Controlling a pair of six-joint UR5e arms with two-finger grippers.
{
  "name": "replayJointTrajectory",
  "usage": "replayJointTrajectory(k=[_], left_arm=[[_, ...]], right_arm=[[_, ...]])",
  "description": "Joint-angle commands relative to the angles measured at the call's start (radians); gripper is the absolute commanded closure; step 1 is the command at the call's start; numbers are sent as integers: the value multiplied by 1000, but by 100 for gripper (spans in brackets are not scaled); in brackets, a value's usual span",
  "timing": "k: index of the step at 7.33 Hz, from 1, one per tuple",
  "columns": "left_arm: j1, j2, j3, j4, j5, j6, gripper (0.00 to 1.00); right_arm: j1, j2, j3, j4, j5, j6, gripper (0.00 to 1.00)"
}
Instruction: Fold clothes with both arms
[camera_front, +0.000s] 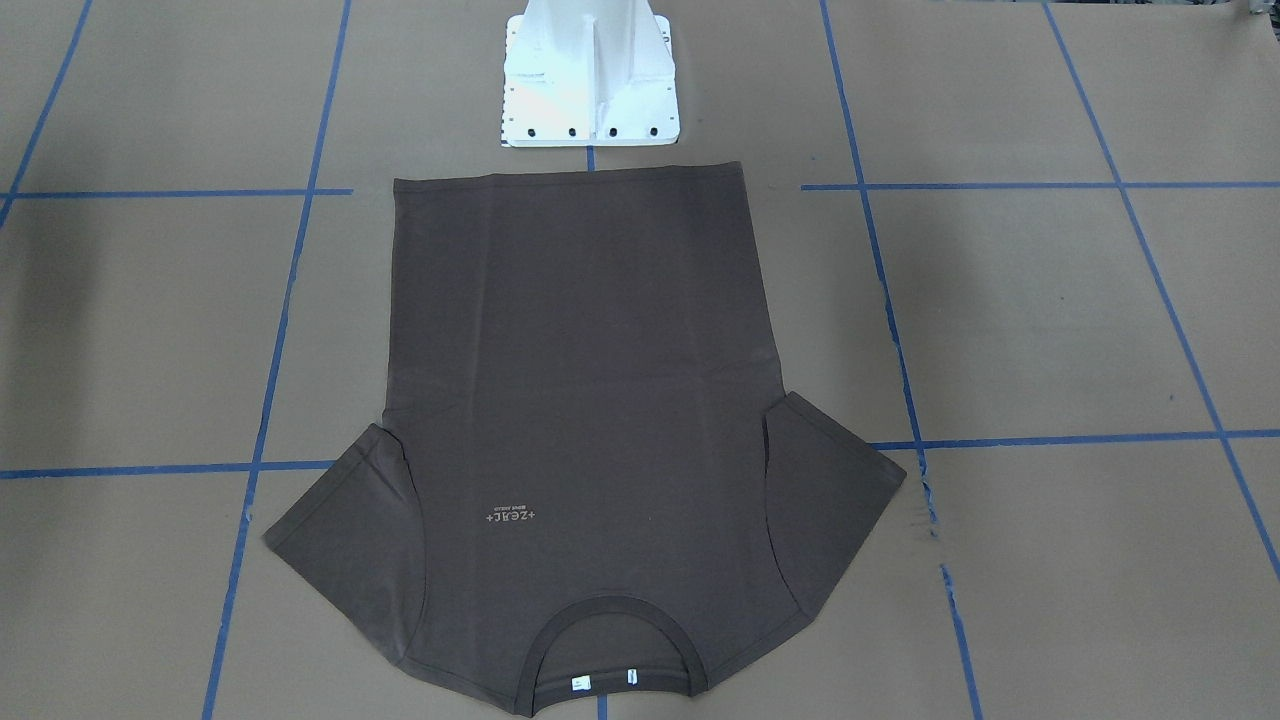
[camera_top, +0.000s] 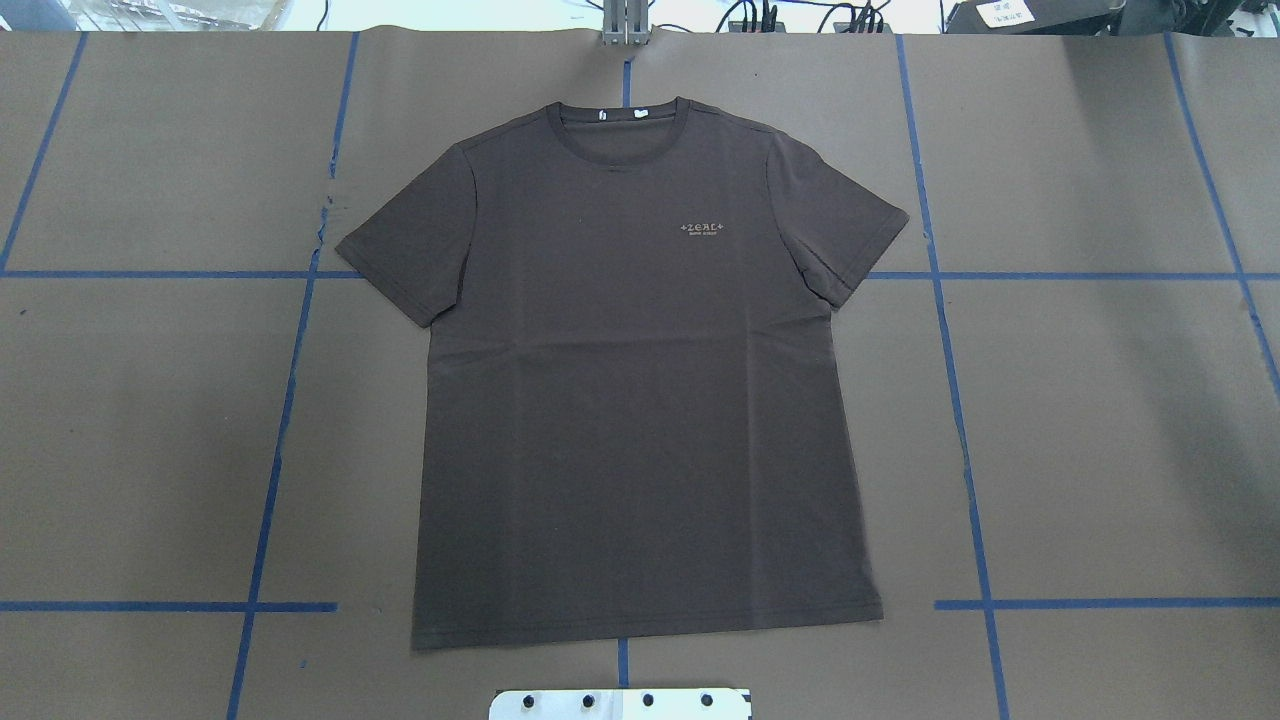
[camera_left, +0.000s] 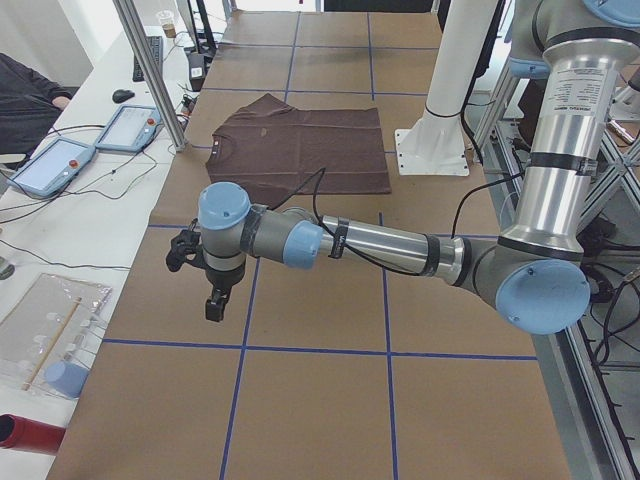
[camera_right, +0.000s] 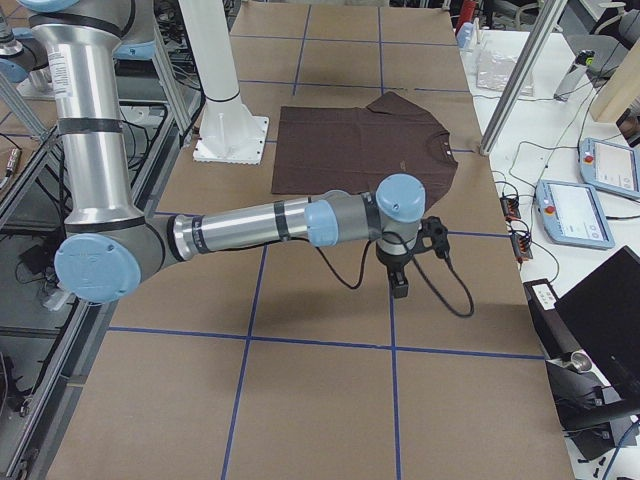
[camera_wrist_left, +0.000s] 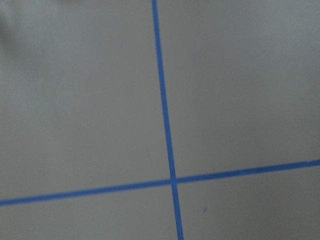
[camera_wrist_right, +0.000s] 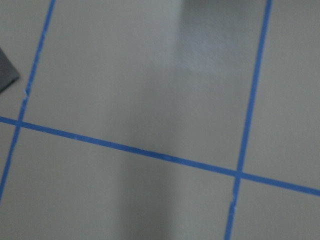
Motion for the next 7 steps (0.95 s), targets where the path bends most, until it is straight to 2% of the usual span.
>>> replayJointTrajectory(k=[1, 2, 3, 4, 5, 6, 7], left_arm=[[22, 6, 3, -136, -24, -36, 0], [27, -6, 5, -148, -22, -39, 0], [48, -6, 22, -149, -22, -36, 0], [85, -9, 26, -146, -16, -37, 0], [85, -11, 25, -148, -16, -45, 0], [85, -11, 23, -163, -16, -77, 0], [87, -11, 28, -192, -16, -80, 0]], right_arm=[[-167, 85, -29, 101, 11, 104, 0], [-221, 99, -65, 214, -11, 174, 0], [-262, 161, -143, 250, -11, 328, 0], [-301, 201, -185, 288, -18, 402, 0], [-339, 215, -223, 366, -87, 412, 0], [-367, 275, -289, 426, -109, 470, 0], [-401, 380, -413, 459, -111, 524, 0]])
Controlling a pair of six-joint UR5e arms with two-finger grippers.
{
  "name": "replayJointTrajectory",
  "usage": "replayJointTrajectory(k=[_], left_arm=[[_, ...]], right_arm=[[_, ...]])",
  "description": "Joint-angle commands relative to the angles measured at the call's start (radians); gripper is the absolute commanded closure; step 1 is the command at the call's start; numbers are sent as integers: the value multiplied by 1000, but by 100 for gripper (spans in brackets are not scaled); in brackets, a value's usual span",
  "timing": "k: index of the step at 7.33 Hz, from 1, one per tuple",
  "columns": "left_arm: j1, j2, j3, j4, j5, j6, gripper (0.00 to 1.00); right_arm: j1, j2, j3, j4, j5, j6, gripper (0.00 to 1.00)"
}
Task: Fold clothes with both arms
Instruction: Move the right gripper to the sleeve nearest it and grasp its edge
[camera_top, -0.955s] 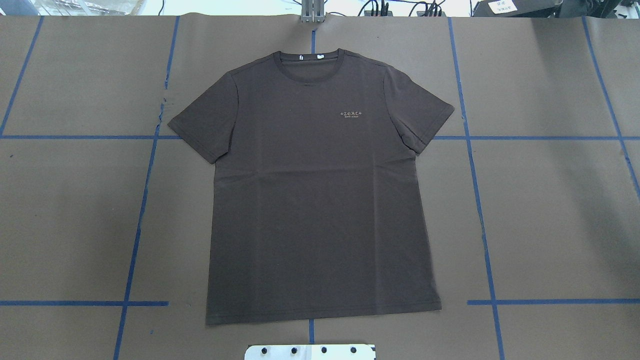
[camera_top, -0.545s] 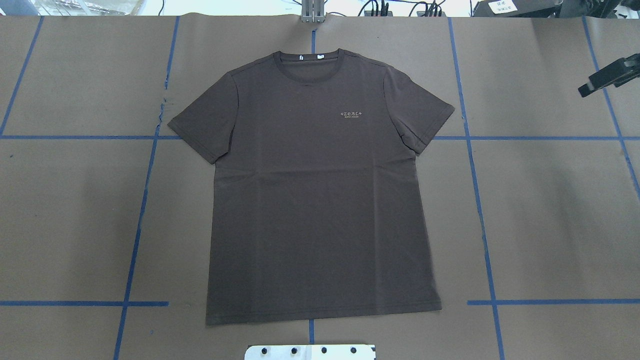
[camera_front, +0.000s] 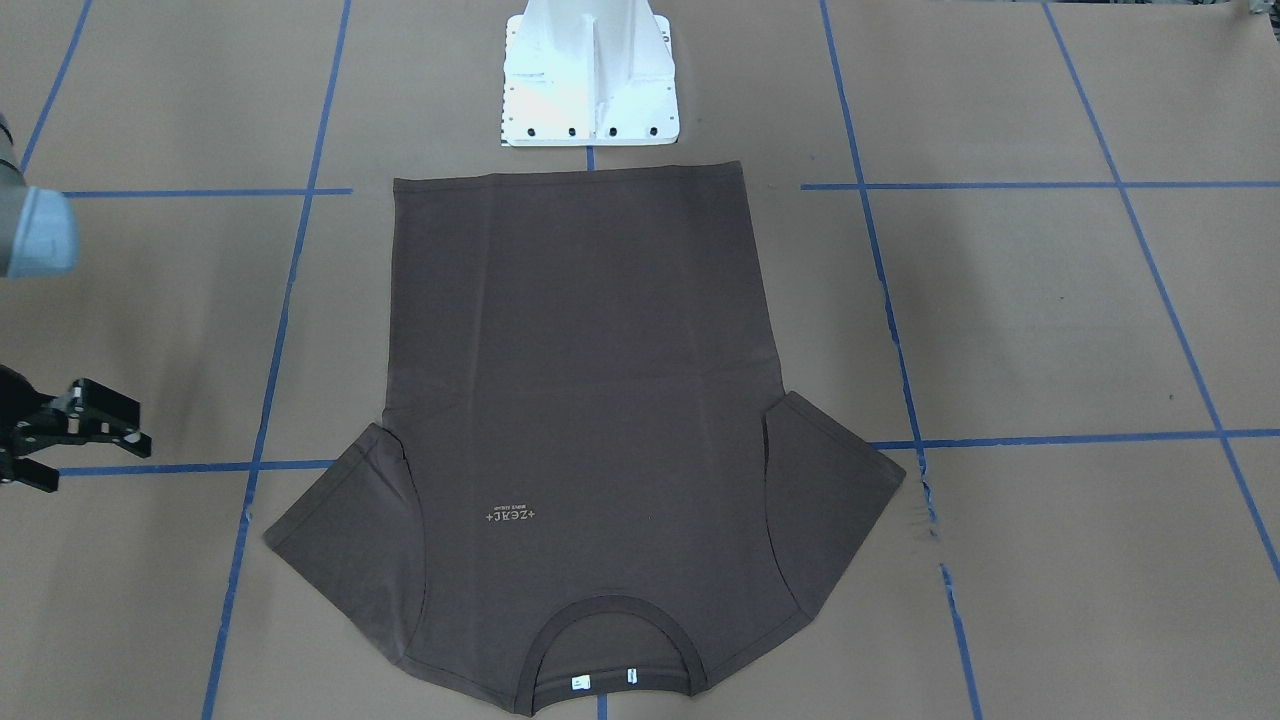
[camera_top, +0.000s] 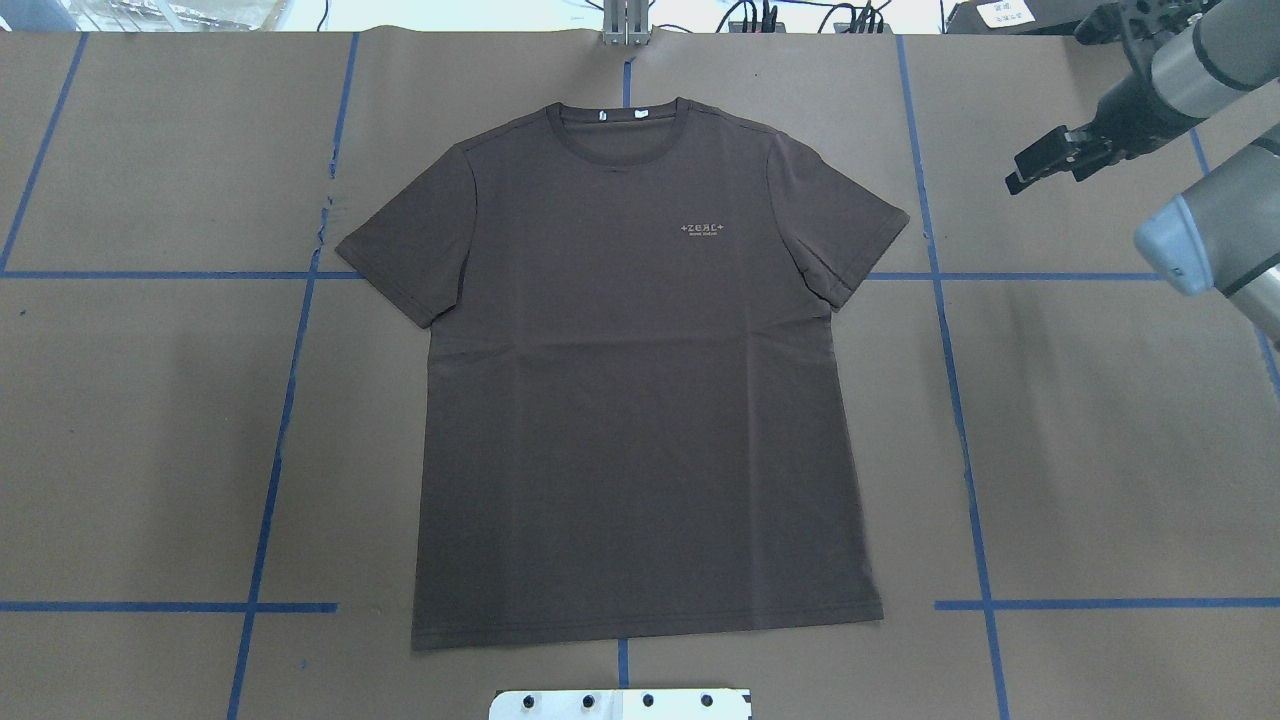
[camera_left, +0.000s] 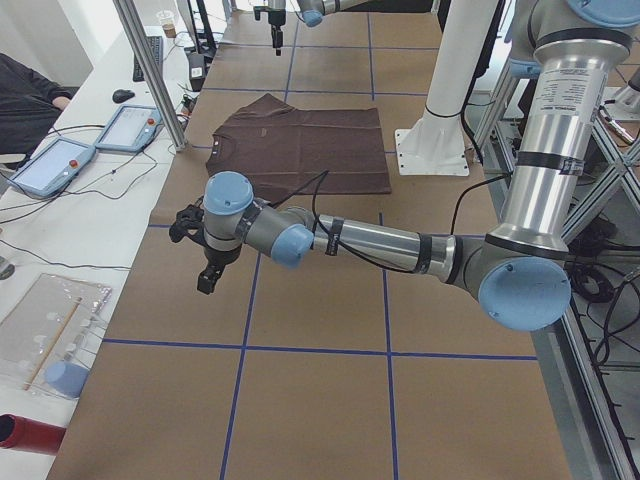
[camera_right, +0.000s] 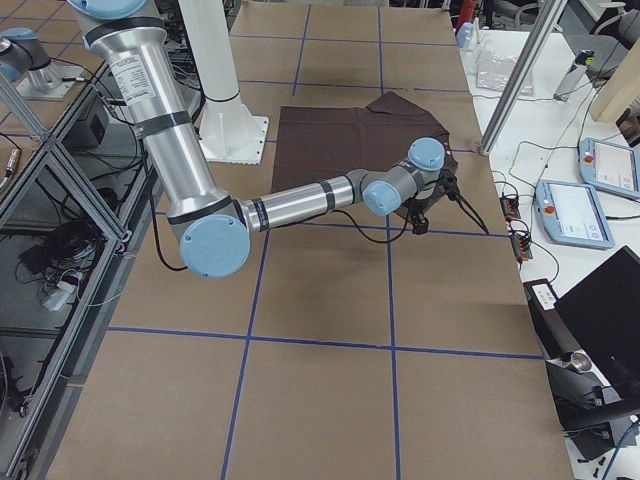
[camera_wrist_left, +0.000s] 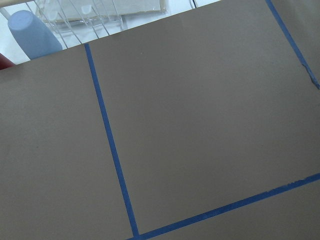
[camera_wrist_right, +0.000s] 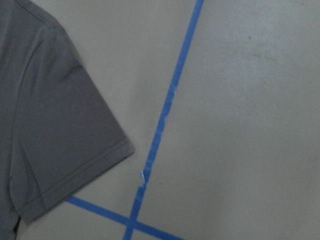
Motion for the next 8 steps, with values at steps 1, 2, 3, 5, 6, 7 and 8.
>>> replayJointTrajectory(k=[1, 2, 3, 5, 6, 7, 8], left_arm=[[3, -2, 9, -28, 0, -13, 0], [3, -2, 9, -28, 0, -13, 0], [3, -4, 9, -28, 0, -13, 0], [3, -7, 11, -28, 0, -12, 0], [3, -8, 11, -28, 0, -12, 0], [3, -8, 11, -28, 0, -12, 0], [3, -8, 8, -28, 0, -13, 0]], right_arm=[[-56, 161, -218, 93, -21, 69, 0], [-85, 172, -238, 113, -79, 91, 0], [-128, 198, -249, 113, -145, 136, 0], [-173, 256, -323, 115, -168, 180, 1], [-174, 257, -343, 115, -173, 181, 1], [-174, 253, -354, 115, -176, 181, 2], [-174, 253, -378, 115, -176, 180, 2]])
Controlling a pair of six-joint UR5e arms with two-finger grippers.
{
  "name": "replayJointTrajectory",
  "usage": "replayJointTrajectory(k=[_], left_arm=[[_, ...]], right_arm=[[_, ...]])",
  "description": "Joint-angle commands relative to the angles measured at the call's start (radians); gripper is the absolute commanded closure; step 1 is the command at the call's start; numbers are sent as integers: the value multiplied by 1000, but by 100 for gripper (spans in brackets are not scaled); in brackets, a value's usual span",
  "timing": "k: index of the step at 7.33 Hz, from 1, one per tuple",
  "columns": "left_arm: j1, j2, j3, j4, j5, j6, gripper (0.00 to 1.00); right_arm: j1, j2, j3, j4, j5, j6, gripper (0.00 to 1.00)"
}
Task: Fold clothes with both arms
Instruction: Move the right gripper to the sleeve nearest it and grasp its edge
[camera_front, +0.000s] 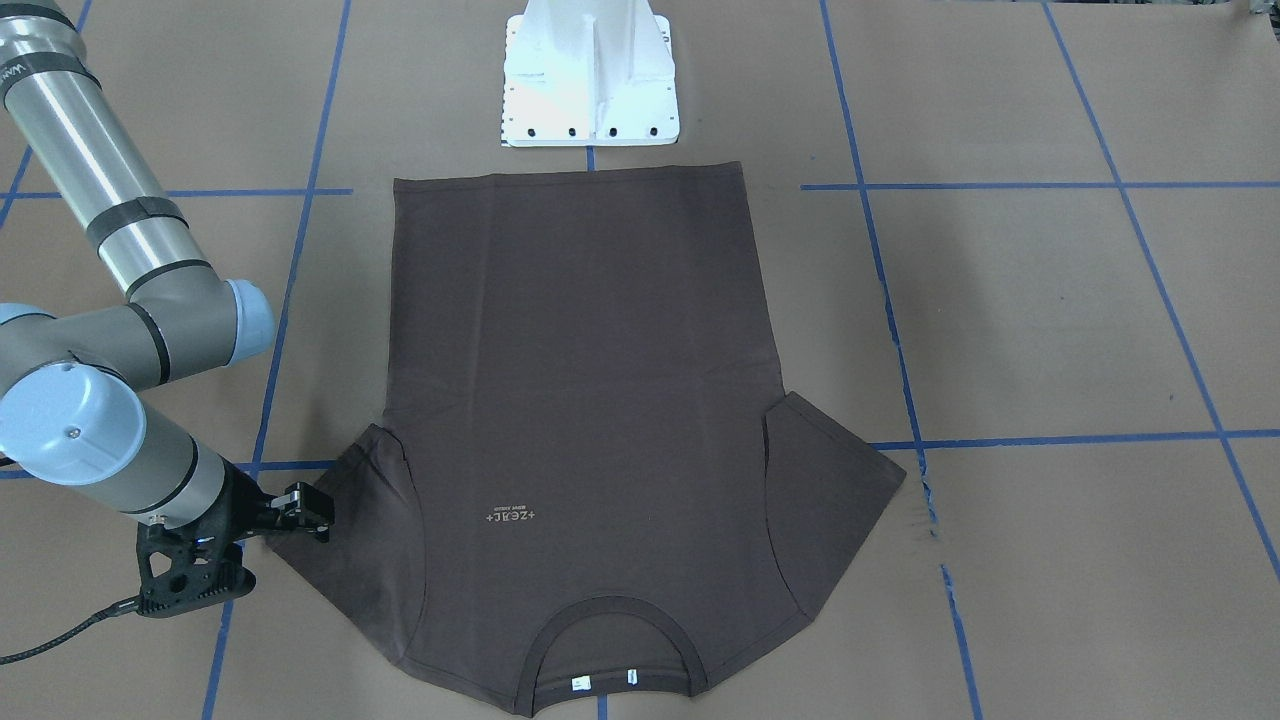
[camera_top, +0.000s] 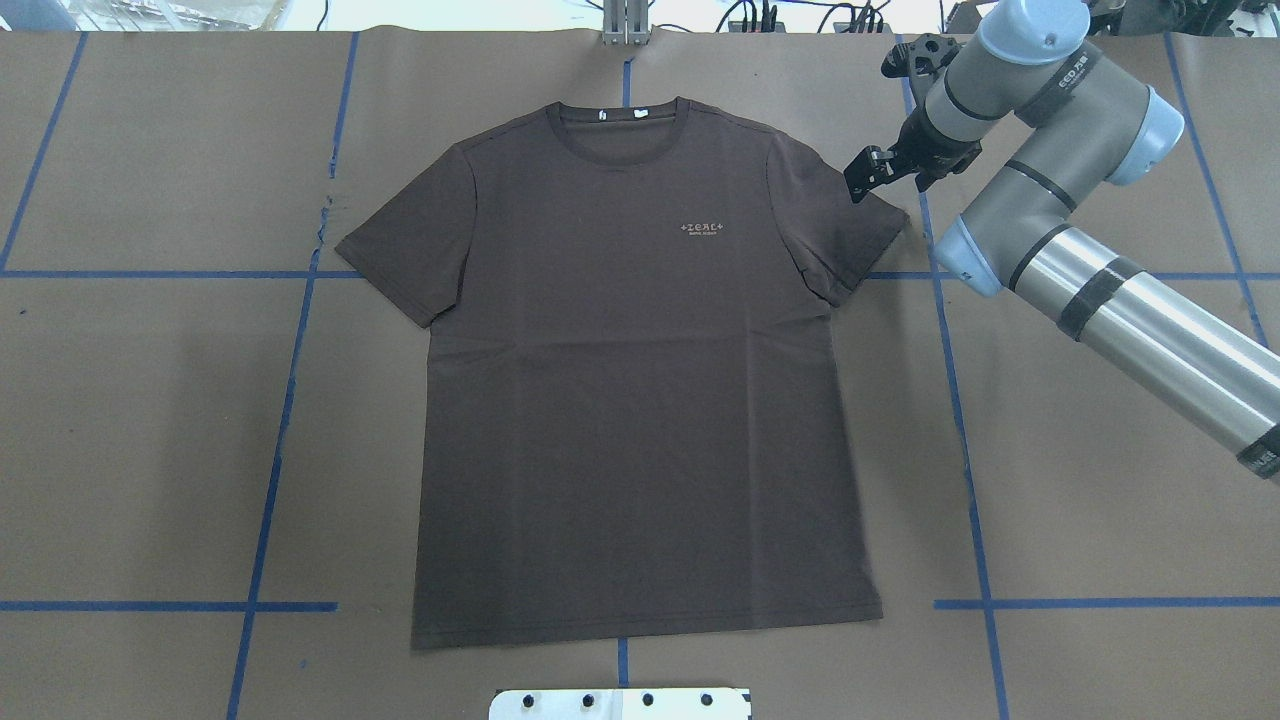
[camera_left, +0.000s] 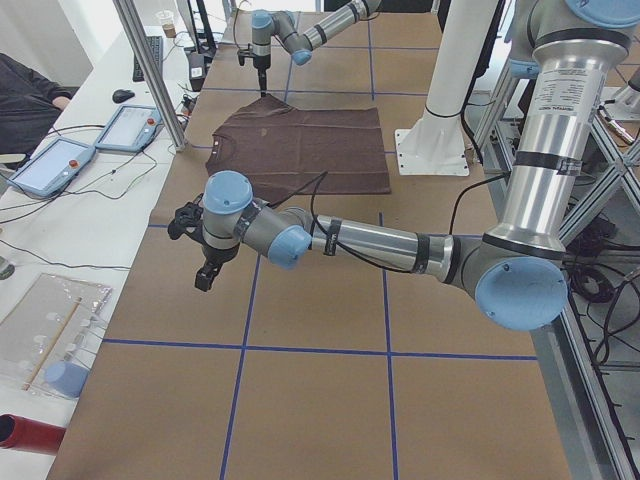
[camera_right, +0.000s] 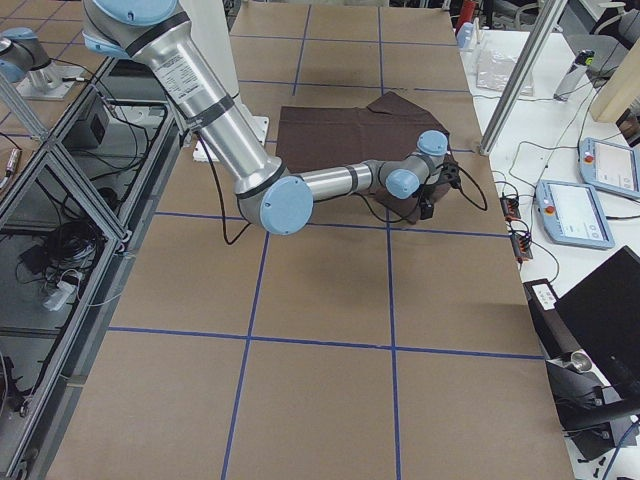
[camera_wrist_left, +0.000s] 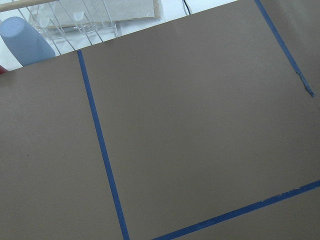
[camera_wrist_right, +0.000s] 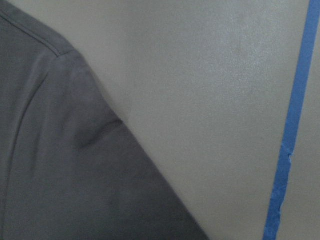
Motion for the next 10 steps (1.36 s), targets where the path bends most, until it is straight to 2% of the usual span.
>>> replayJointTrajectory(k=[1, 2, 5, 6, 7, 8, 10], left_arm=[[0, -2, 1, 0, 0, 2, 0], [0, -8, 1, 0, 0, 0, 0], [-2, -43, 15, 3, 0, -1, 0], [0, -48, 18, 2, 0, -1, 0], [0, -48, 18, 2, 0, -3, 0], [0, -48, 18, 2, 2, -3, 0], [0, -51, 27, 2, 2, 5, 0]], right_arm=[[-1, 2, -33, 0, -4, 0, 4], [-6, 2, -37, -1, -4, 2, 7], [-18, 4, -40, -1, -3, 2, 31], [-18, 4, -40, -1, -3, 2, 52], [-18, 4, -40, -1, -3, 2, 79], [-18, 7, -38, -1, -1, 2, 100], [-17, 25, -24, 0, 2, 2, 100]])
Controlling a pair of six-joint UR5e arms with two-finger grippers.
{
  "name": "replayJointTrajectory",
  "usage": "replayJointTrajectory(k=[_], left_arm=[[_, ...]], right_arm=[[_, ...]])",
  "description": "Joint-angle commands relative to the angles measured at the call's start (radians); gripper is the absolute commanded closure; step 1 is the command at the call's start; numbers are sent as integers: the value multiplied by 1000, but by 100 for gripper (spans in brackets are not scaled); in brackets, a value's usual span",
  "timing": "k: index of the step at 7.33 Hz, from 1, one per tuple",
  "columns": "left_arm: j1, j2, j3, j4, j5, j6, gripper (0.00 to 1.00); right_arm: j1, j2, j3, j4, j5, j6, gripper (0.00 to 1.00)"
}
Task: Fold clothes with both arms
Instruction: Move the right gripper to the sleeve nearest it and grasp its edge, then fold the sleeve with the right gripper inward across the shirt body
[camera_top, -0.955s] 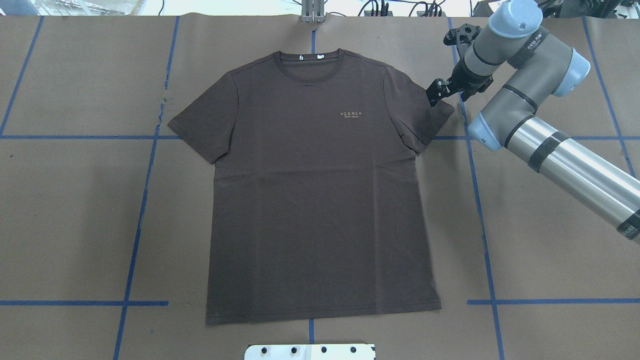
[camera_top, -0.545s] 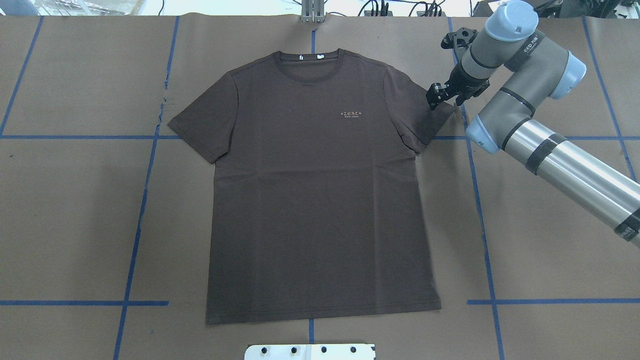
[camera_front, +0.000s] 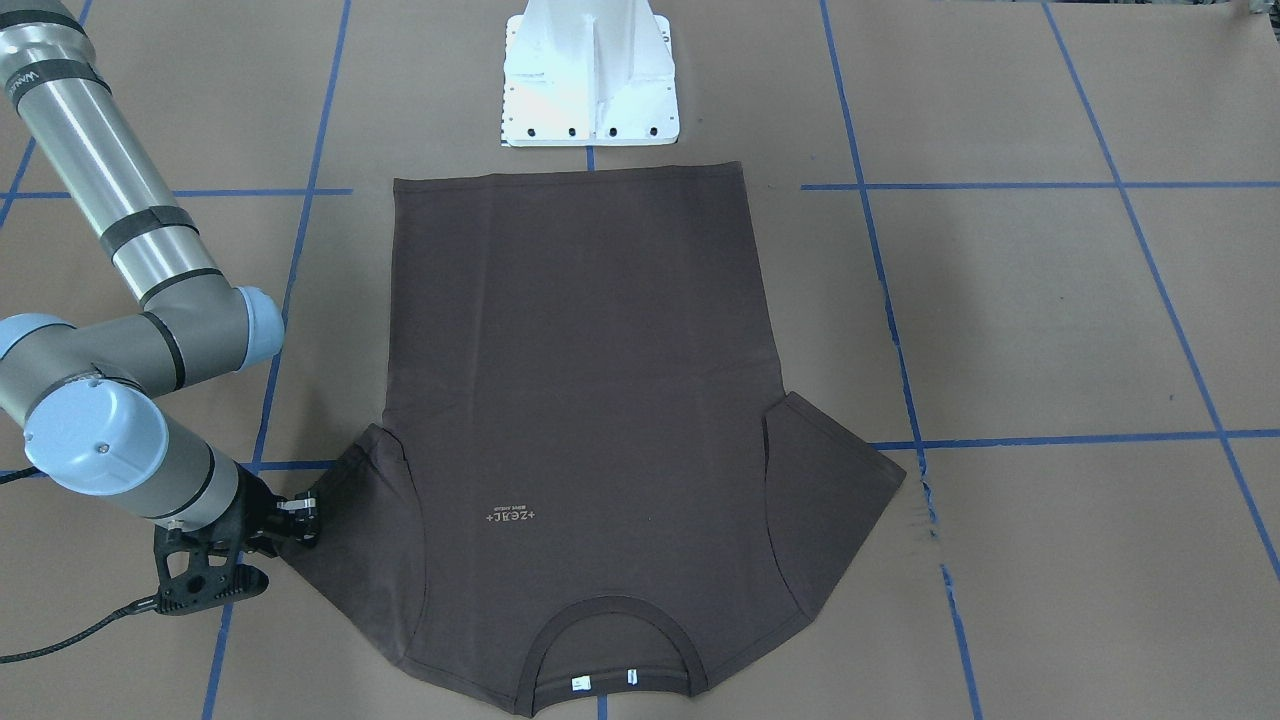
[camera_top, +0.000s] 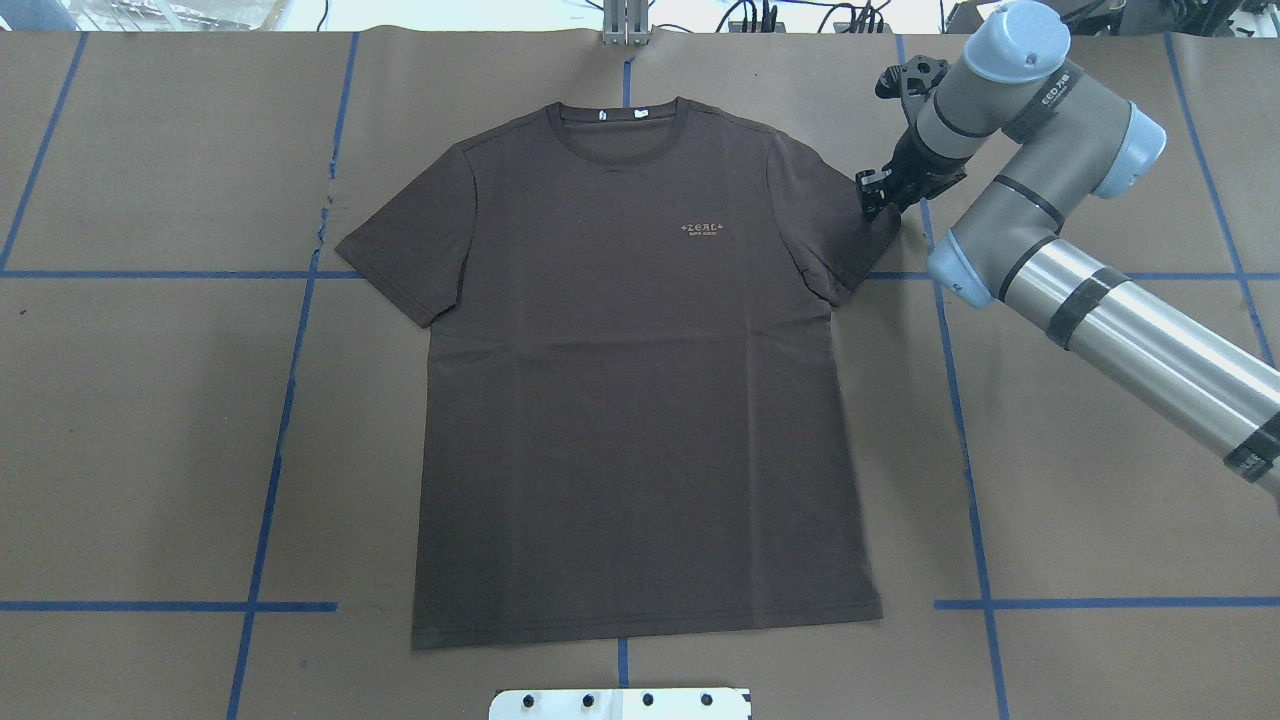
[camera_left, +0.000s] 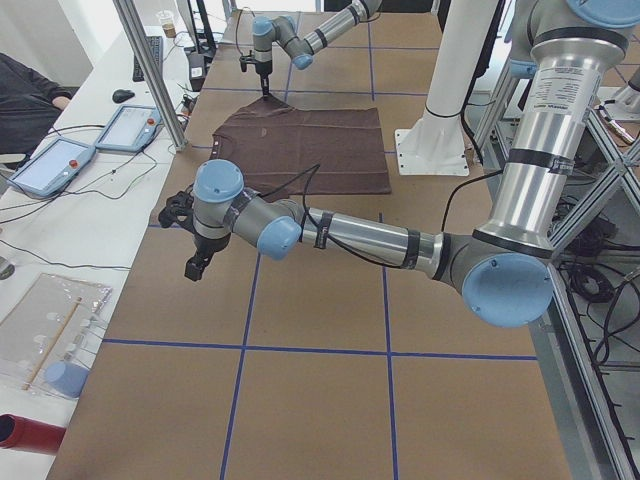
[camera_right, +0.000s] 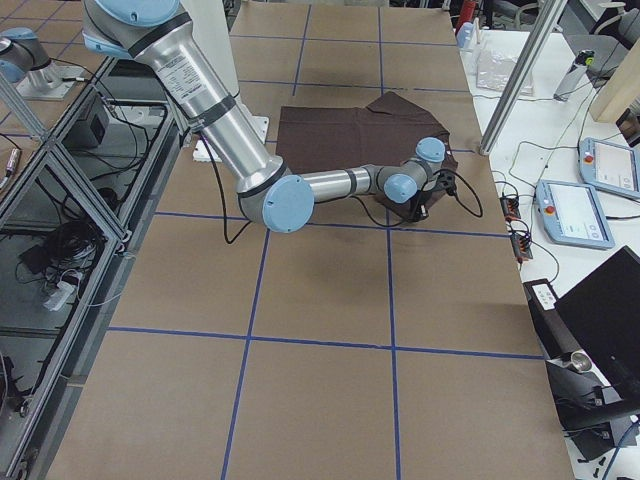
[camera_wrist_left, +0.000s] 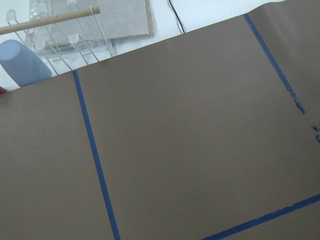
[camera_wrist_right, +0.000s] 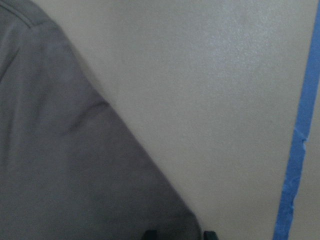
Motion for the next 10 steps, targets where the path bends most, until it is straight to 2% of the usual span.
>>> replayJointTrajectory(k=[1, 5, 8, 10], left_arm=[[0, -7, 14, 0, 1, 7, 0], [-1, -24, 25, 3, 1, -3, 0], [-1, -24, 31, 3, 2, 1, 0], [-1, -30, 48, 0, 2, 6, 0]], right_arm=[[0, 13, 34, 1, 4, 0, 100], [2, 27, 69, -1, 7, 52, 100], [-7, 137, 74, 2, 6, 91, 100], [-75, 179, 74, 51, -31, 101, 100]])
